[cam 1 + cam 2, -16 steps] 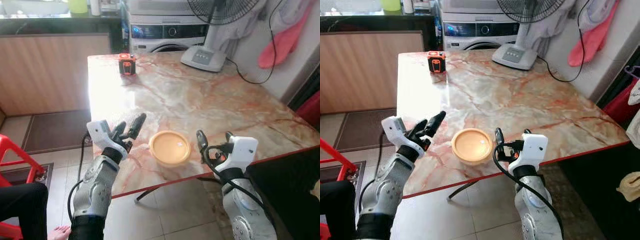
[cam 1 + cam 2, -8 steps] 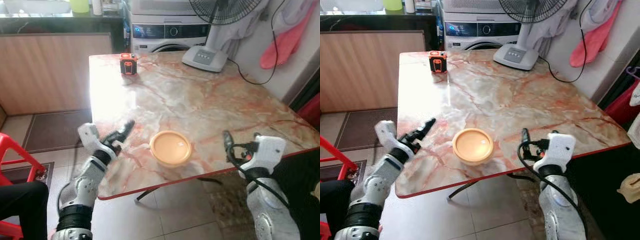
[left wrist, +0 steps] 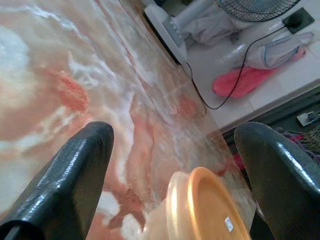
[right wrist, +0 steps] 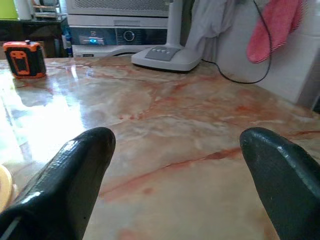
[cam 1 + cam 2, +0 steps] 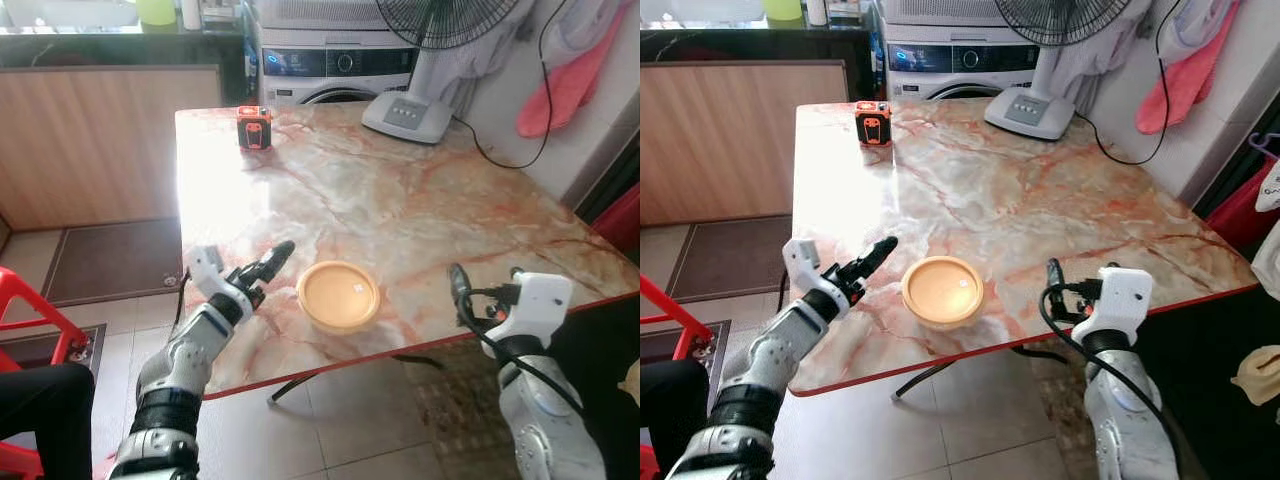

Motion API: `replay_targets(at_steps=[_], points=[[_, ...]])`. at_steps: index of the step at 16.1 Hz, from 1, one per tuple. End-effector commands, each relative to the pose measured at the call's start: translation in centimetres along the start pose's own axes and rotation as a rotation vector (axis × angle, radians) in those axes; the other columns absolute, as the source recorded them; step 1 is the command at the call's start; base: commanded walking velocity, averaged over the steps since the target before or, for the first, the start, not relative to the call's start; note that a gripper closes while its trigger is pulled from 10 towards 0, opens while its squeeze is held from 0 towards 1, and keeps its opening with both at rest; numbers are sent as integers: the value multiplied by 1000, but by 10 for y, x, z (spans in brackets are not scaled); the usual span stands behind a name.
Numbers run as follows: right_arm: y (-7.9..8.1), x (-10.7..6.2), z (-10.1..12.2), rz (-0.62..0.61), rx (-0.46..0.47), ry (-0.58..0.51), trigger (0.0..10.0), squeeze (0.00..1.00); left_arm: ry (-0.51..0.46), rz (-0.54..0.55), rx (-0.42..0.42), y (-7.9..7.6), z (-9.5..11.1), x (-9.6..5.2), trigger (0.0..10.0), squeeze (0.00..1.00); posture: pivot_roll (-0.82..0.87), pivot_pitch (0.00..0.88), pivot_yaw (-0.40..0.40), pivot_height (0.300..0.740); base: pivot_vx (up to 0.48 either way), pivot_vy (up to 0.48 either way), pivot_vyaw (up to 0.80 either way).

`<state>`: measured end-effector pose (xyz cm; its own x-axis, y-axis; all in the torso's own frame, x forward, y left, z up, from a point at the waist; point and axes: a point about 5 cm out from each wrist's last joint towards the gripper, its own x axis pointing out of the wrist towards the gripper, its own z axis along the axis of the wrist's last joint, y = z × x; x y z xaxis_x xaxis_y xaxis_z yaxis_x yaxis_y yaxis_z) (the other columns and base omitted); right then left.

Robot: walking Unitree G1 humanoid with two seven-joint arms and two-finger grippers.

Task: Restocking fridge

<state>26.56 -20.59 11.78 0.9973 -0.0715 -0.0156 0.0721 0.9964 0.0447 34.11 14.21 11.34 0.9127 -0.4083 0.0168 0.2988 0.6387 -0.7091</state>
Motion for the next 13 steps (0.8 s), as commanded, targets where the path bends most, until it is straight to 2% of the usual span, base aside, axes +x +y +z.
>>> replay_targets(at_steps=[1,5,8,13], points=[[-7,0,2,-17,-2,-7,10000,0,15,-21,-35,-3,-3,7,10000,0,-117,0,-107,740,0,0,0],[-5,2,1,-11,-5,-3,10000,0,55,7,-64,-4,-12,15,10000,0,-116,0,-111,740,0,0,0],[-7,3,1,-17,-11,-1,10000,0,135,16,-37,-5,-24,18,10000,0,-118,0,-108,740,0,0,0],[-6,3,0,-16,-6,-1,10000,0,196,-10,-13,-12,-37,22,10000,0,-116,0,-107,740,0,0,0]])
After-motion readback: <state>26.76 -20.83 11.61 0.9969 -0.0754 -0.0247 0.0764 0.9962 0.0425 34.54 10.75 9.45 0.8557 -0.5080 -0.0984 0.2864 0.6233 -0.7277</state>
